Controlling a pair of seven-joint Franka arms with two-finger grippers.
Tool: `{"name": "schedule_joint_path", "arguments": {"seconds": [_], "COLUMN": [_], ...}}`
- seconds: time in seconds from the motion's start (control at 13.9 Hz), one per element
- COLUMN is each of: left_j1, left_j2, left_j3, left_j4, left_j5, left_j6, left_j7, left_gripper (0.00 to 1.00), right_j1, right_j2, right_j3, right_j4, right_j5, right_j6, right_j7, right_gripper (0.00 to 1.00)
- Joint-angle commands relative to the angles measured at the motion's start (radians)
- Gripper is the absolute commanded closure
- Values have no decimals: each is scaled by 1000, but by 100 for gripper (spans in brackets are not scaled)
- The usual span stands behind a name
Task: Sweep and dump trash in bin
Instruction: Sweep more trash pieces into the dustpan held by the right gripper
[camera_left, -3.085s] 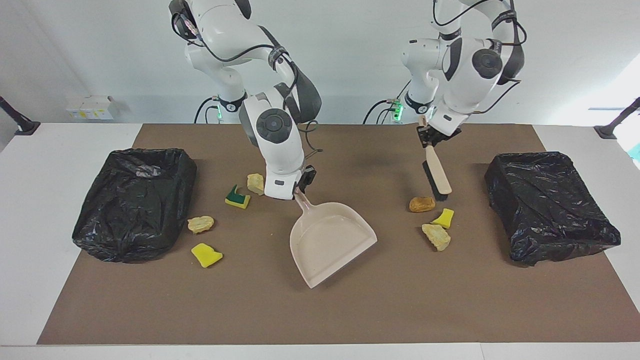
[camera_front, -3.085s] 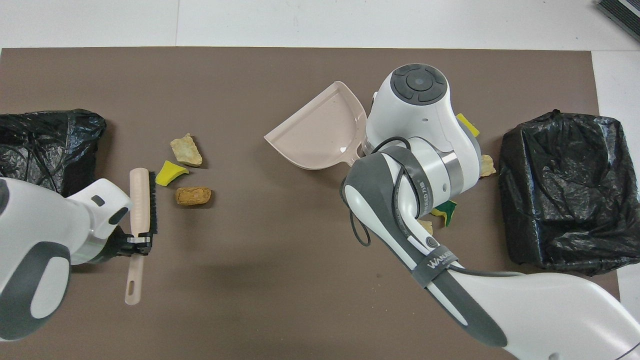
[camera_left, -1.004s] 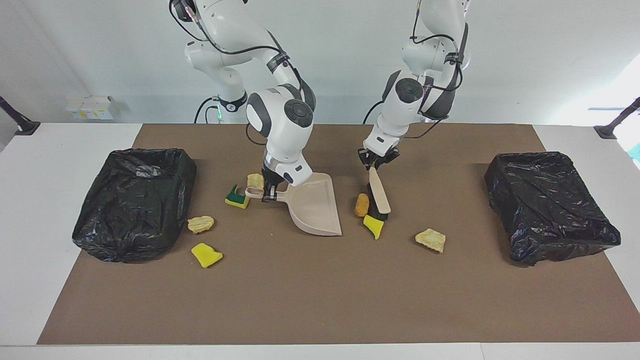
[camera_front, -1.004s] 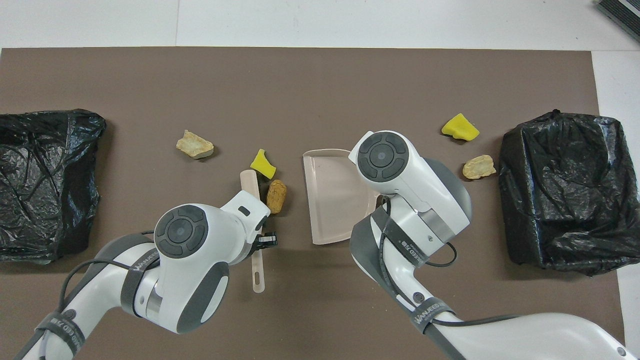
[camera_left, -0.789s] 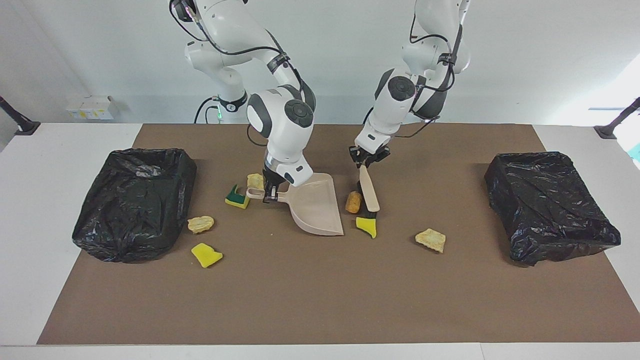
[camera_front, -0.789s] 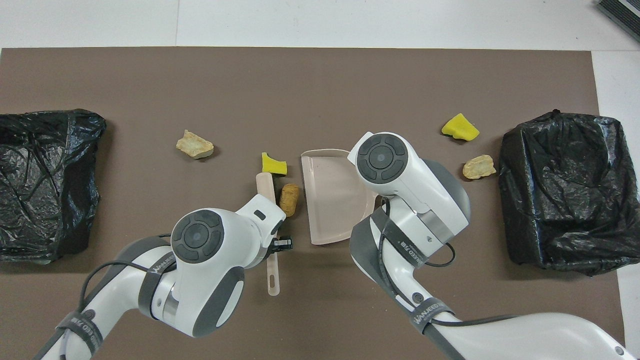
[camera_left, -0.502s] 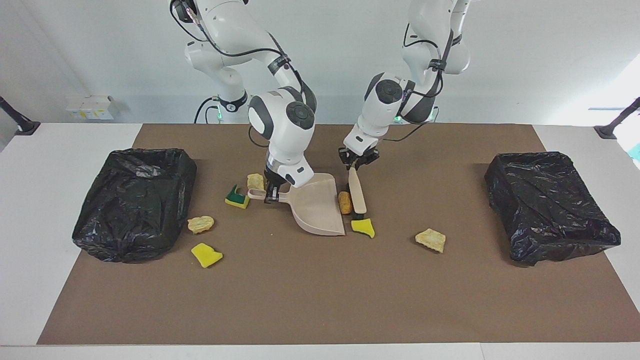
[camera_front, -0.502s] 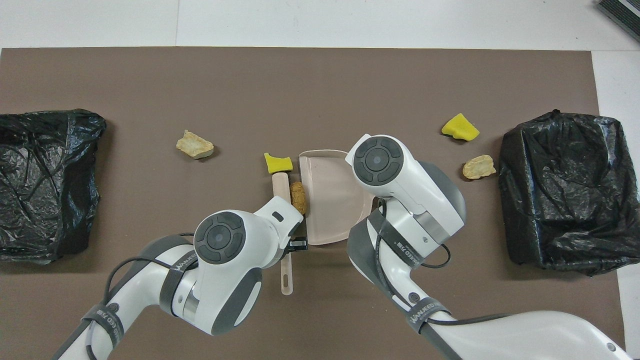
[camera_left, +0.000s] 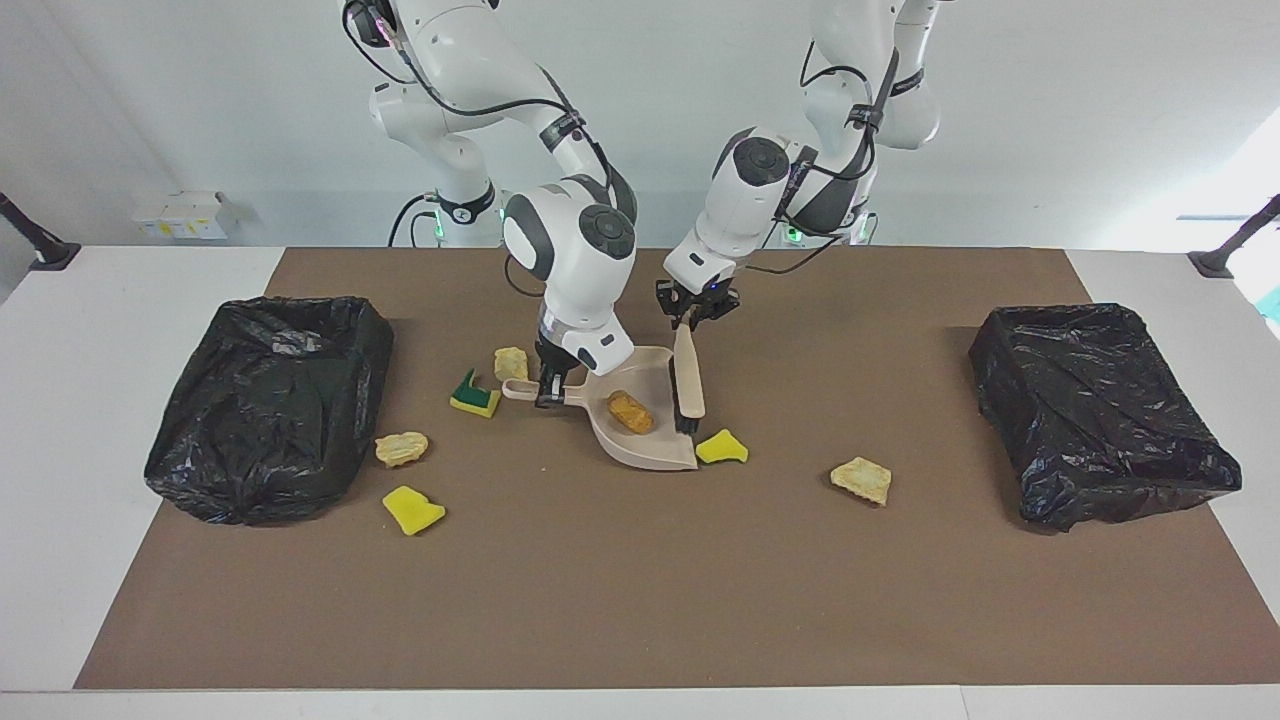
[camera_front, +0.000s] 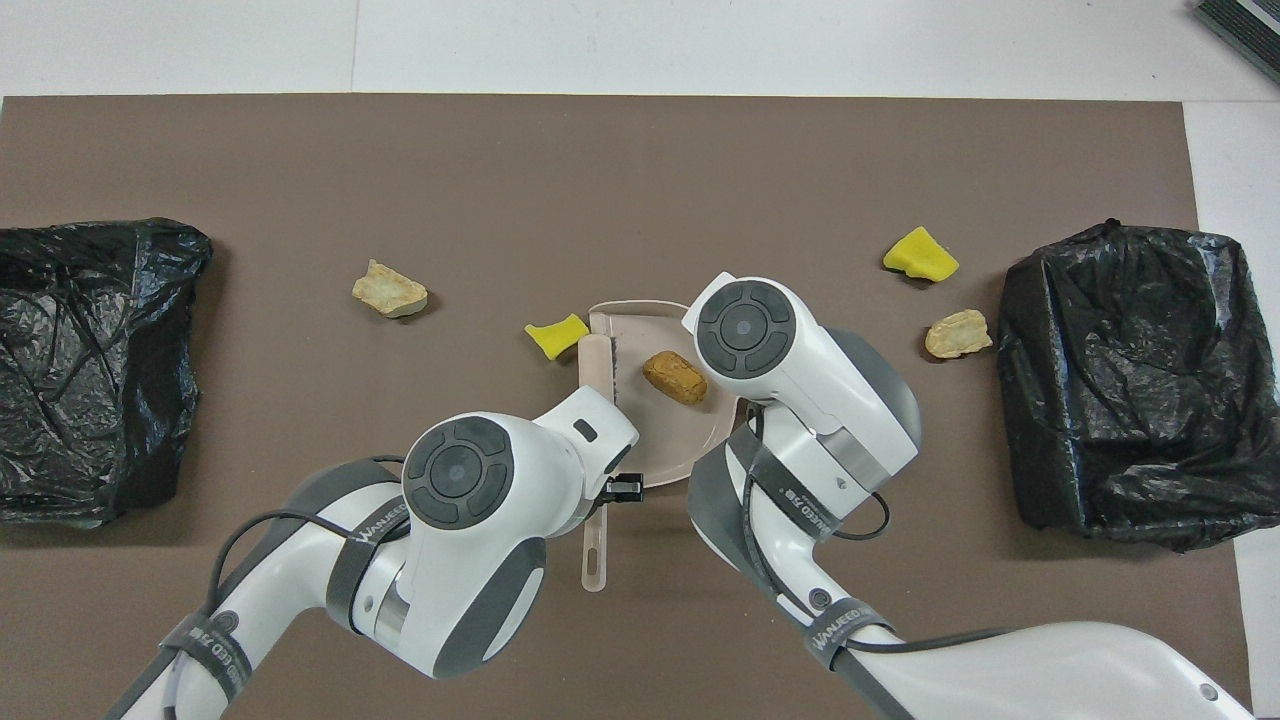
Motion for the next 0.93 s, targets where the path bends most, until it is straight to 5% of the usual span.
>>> {"name": "schedule_joint_path", "arguments": {"seconds": [0.0, 0.22, 0.86], "left_j1": [80, 224, 554], "left_j2": [-30, 25, 150], "left_j3": [10, 9, 9], "left_j4": [48, 152, 286], "left_j5": [14, 240, 467], "left_j6": [-163, -256, -267], "left_j7": [40, 67, 547], "left_gripper": [100, 100, 100], "right_j1": [-1, 3, 38], "right_j2": [6, 6, -3], "right_j3": [9, 7, 6], "right_j4": [-12, 5, 31], "right_j5": [-1, -15, -22], "right_j6": [33, -12, -156], "right_j7": [44, 44, 210], "right_gripper": [100, 100, 100]}}
